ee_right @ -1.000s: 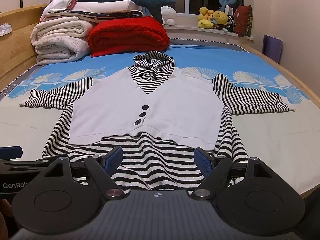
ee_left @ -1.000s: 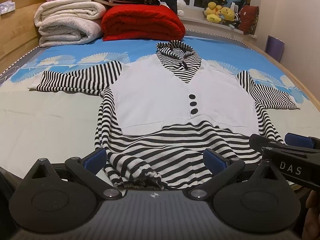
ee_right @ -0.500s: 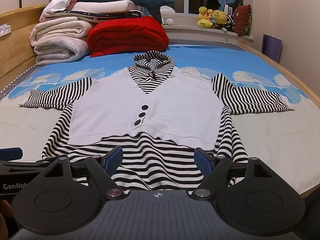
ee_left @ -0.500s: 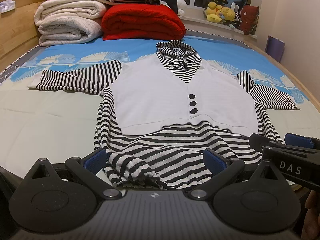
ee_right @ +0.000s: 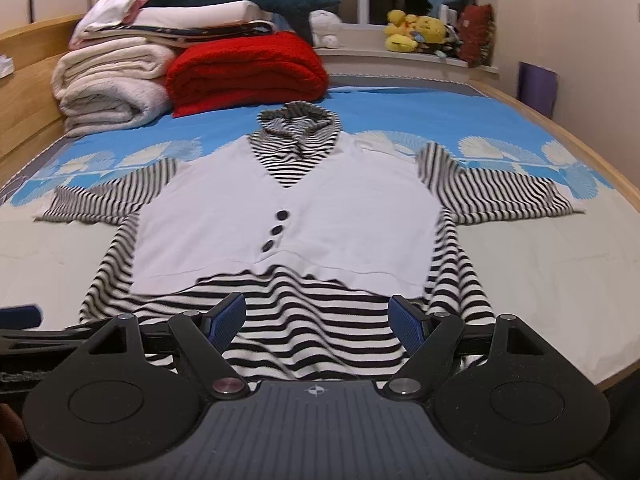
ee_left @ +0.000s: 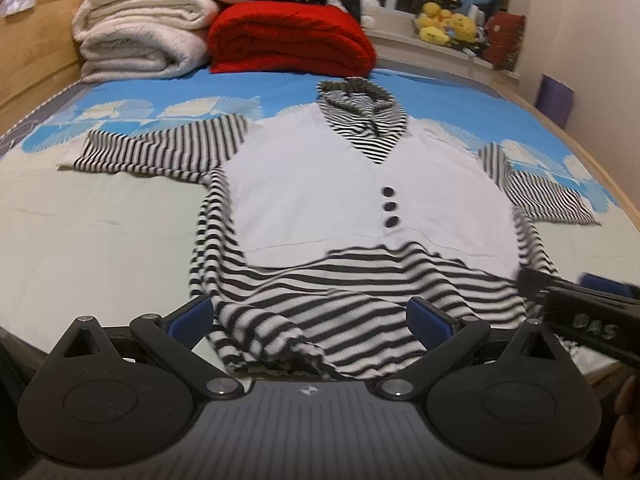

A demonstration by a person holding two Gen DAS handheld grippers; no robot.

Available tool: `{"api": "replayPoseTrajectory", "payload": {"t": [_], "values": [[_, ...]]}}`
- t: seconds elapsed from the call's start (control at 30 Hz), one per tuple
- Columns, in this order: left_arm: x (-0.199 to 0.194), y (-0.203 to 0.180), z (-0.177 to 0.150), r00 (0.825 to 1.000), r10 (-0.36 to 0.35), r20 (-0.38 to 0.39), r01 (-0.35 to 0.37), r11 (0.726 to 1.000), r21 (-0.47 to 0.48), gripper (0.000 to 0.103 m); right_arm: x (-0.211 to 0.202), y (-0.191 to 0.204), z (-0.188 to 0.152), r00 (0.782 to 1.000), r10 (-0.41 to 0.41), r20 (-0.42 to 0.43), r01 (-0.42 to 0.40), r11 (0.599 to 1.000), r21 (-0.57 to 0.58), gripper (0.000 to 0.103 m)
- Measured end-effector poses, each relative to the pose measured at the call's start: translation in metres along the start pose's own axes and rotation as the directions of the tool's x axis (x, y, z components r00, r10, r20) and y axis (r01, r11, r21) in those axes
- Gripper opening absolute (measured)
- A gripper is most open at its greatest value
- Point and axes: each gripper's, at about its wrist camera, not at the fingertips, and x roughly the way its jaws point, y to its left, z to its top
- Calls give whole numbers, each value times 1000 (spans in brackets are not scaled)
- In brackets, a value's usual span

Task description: Fold small clothes

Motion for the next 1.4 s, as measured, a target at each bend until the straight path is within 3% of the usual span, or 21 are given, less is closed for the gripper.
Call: {"api": "replayPoseTrajectory", "payload": {"t": [0.17, 0.23, 0.3, 0.4, 0.47, 0.53, 0.6, 0.63, 0.67, 0.7, 0.77, 0.83, 1.0, 1.07, 1.1, 1.2, 1.27, 1.33, 1.4], "values": [[24, 24, 16, 997, 60, -53, -64, 994, -85, 102, 13, -26, 11, 991, -130, -5, 131, 991, 6, 80], [44, 34, 24, 991, 83, -108, -94, 990, -102, 102, 26, -37, 15, 979, -197, -42, 197, 980, -5, 80], [64, 44, 28, 983, 103, -154, -122, 985, -119, 102, 45, -51, 17, 975, -213, -60, 216, 975, 53, 80], [92, 53, 27, 970, 136, -204, -160, 982, -104, 99, 69, -70, 14, 951, -273, -143, 289, 952, 102, 80], [108, 59, 20, 959, 149, -239, -173, 981, -85, 90, 83, -82, 8, 937, -297, -184, 321, 939, 123, 79], [119, 66, 11, 950, 141, -280, -170, 982, -83, 66, 94, -90, 0, 917, -322, -234, 356, 926, 121, 79], [122, 77, 3, 950, 89, -298, -135, 982, -135, 57, 104, -100, -7, 910, -318, -267, 363, 921, 139, 78], [121, 79, 1, 955, 74, -286, -120, 982, -148, 50, 106, -104, -12, 905, -315, -287, 366, 919, 147, 74], [119, 79, 1, 958, 51, -282, -95, 985, -146, 32, 109, -107, -15, 903, -304, -303, 362, 919, 157, 69], [116, 78, 1, 960, 31, -278, -74, 987, -143, 17, 110, -110, -17, 904, -290, -314, 353, 921, 167, 57], [107, 77, -1, 964, 37, -264, -72, 990, -122, 11, 107, -113, -21, 913, -263, -312, 330, 926, 184, 49], [97, 76, -3, 965, 50, -256, -83, 989, -120, 9, 106, -112, -20, 925, -234, -299, 299, 935, 190, 29], [80, 73, -10, 955, 73, -287, -112, 986, -122, 9, 99, -114, -15, 924, -235, -300, 300, 934, 193, 22], [85, 71, -8, 944, 94, -315, -134, 985, -111, 17, 101, -117, -14, 921, -224, -318, 298, 932, 206, 22], [81, 70, -5, 947, 113, -300, -150, 983, -103, 23, 104, -119, -12, 921, -217, -323, 293, 933, 211, 25], [55, 56, 10, 974, 180, -140, -184, 983, -17, 33, 98, -122, -4, 925, -236, -298, 310, 922, 233, 43], [41, 46, 14, 988, 147, -51, -145, 989, 29, 37, 86, -120, 1, 936, -256, -242, 315, 917, 245, 47], [45, 41, 14, 994, 78, -75, -76, 997, 25, 37, 82, -116, 5, 942, -249, -224, 299, 927, 229, 49], [64, 42, 8, 980, 21, -200, -24, 1000, -13, 37, 88, -114, 2, 936, -241, -258, 294, 937, 190, 49]]}}
